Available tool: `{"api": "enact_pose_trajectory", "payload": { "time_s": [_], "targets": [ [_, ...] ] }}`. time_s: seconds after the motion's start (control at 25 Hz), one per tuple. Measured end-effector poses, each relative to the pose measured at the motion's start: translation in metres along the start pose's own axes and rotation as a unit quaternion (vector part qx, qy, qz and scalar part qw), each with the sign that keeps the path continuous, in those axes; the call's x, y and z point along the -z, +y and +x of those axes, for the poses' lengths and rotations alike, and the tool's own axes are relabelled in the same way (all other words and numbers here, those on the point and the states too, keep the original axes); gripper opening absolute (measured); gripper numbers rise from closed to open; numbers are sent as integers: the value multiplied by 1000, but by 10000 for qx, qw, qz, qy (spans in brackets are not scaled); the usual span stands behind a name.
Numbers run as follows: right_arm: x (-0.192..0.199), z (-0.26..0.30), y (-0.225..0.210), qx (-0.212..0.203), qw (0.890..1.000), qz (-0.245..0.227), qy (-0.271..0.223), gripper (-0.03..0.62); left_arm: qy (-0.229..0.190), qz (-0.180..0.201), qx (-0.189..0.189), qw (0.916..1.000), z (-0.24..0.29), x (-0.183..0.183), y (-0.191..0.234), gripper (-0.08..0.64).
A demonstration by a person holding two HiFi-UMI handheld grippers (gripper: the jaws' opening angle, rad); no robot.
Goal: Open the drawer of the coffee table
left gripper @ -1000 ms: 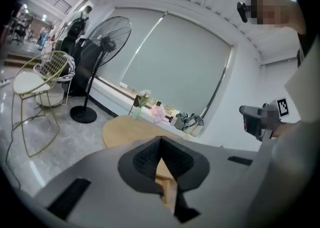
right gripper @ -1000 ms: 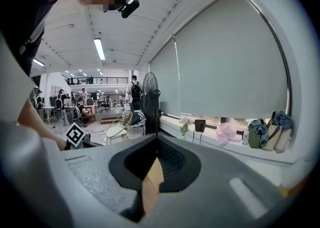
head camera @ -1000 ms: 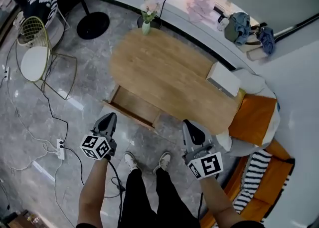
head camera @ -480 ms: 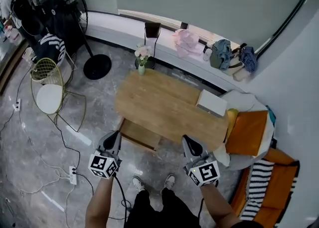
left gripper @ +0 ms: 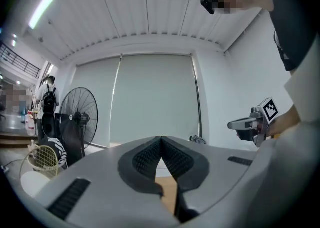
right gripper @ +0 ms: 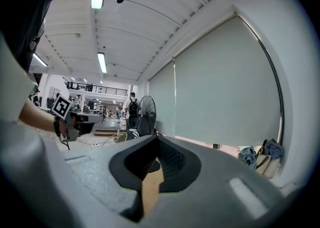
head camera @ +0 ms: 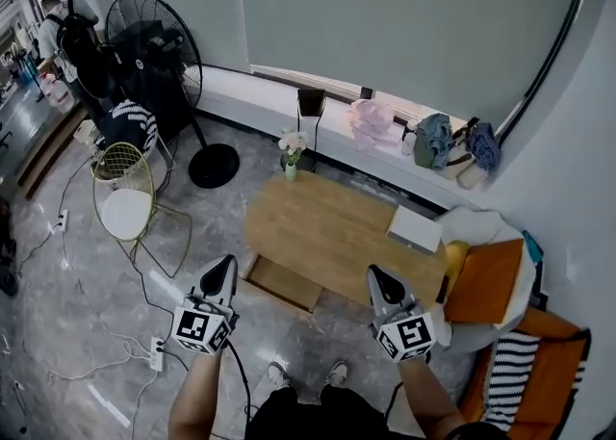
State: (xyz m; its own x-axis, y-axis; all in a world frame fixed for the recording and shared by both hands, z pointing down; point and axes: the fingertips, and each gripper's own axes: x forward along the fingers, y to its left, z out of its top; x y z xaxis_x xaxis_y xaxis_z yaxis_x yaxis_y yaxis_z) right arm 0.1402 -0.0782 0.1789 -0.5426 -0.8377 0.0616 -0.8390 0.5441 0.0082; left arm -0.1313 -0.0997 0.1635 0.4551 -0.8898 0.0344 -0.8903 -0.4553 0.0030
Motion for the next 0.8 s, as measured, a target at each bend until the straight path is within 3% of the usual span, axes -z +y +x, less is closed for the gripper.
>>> {"api": "enact_pose_trajectory", "payload": {
  "time_s": [0.28,0.44,0.6,0.8],
  "targets": [
    [-32,-19,-16,83,9995,-77,-303,5,-428,384,-351,9977,-45,-56,-13,8],
    [-40,-30,-29,231,9990,-50,-386,5,-373,586,-718,9950,-72,-72,-11,8],
    [-46,-42,-39,413,9981,6,-452,5,-862,631,-801,9910,-99,-92,-14,8],
    [-54,-56,-56,684,9962,23,-534,5,-769,722,-1127,9880,-128,-98,-15,8]
  ]
}}
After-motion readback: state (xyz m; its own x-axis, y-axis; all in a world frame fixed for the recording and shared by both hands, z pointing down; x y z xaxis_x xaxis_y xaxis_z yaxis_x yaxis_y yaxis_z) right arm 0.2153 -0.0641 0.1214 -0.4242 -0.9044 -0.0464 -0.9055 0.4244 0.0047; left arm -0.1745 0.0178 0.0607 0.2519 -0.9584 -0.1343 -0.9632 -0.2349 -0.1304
